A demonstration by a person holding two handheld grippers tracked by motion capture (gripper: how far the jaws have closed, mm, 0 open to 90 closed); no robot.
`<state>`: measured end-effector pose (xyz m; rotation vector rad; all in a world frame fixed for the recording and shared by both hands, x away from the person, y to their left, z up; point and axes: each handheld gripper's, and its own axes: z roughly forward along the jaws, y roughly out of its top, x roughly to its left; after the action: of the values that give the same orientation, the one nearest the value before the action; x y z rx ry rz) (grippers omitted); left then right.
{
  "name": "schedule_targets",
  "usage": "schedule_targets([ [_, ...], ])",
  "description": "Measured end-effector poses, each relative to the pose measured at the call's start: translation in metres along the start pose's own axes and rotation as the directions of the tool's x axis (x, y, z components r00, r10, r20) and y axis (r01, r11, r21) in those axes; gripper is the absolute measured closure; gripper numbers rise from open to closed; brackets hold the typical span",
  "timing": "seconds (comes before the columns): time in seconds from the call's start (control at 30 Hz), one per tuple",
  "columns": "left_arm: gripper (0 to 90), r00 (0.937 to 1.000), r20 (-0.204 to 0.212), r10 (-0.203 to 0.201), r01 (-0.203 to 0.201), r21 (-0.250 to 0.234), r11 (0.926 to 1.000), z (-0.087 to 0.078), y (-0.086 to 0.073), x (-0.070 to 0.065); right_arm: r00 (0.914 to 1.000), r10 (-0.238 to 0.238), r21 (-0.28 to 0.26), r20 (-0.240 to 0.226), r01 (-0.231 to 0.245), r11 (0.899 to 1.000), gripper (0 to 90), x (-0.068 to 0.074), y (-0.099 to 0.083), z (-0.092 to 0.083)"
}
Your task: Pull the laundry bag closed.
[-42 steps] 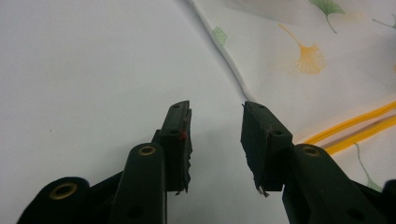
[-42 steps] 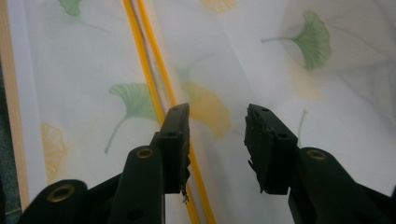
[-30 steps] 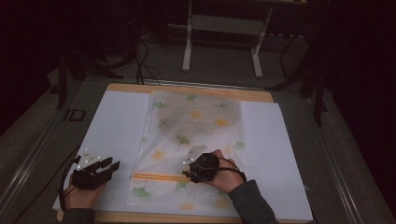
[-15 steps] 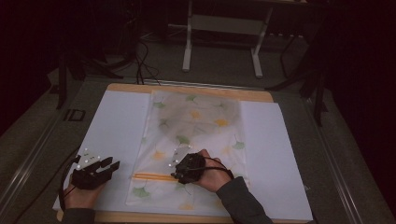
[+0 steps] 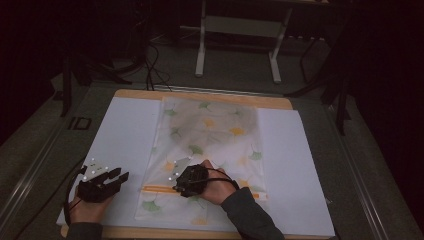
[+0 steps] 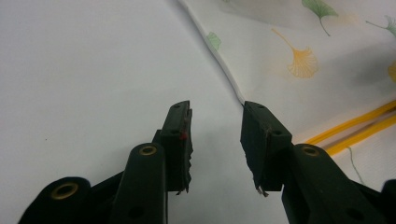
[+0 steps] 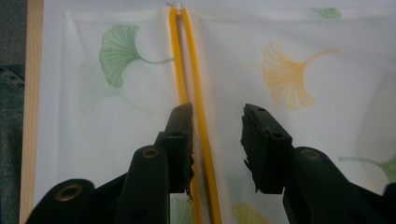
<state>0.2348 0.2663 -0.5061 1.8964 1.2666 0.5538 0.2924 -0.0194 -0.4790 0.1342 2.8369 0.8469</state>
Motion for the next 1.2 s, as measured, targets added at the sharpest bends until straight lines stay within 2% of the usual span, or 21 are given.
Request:
schedule_targets([
  [0.43,63.4,1.0,0.005,0.004,-0.004,-0.004,1.0,0.002,0.002,-0.001,0.9991,-0.037,-0.016,-0.022,0.037,0.999,74.8,0.005,0.021,0.022],
  [0.6,63.4,1.0,0.002,-0.001,0.001,-0.008,1.0,0.001,0.002,0.0,0.9989,-0.032,-0.027,-0.035,0.031,0.999,73.8,0.005,0.03,0.028],
  [0.9,63.4,0.9999,-0.003,-0.012,0.012,-0.02,0.9997,-0.002,0.002,0.003,0.9987,-0.024,-0.045,-0.046,0.021,0.999,77.1,0.006,0.042,0.043],
  [1.07,63.5,0.9999,-0.005,-0.014,0.014,-0.025,0.9996,-0.004,0.002,0.004,0.9977,-0.02,-0.055,-0.065,0.017,0.998,81.9,0.007,0.048,0.049],
  [1.2,63.5,0.9999,-0.007,-0.013,0.013,-0.026,0.9996,-0.004,0.002,0.004,0.9971,-0.016,-0.059,-0.075,0.011,0.998,80.8,0.008,0.053,0.053],
])
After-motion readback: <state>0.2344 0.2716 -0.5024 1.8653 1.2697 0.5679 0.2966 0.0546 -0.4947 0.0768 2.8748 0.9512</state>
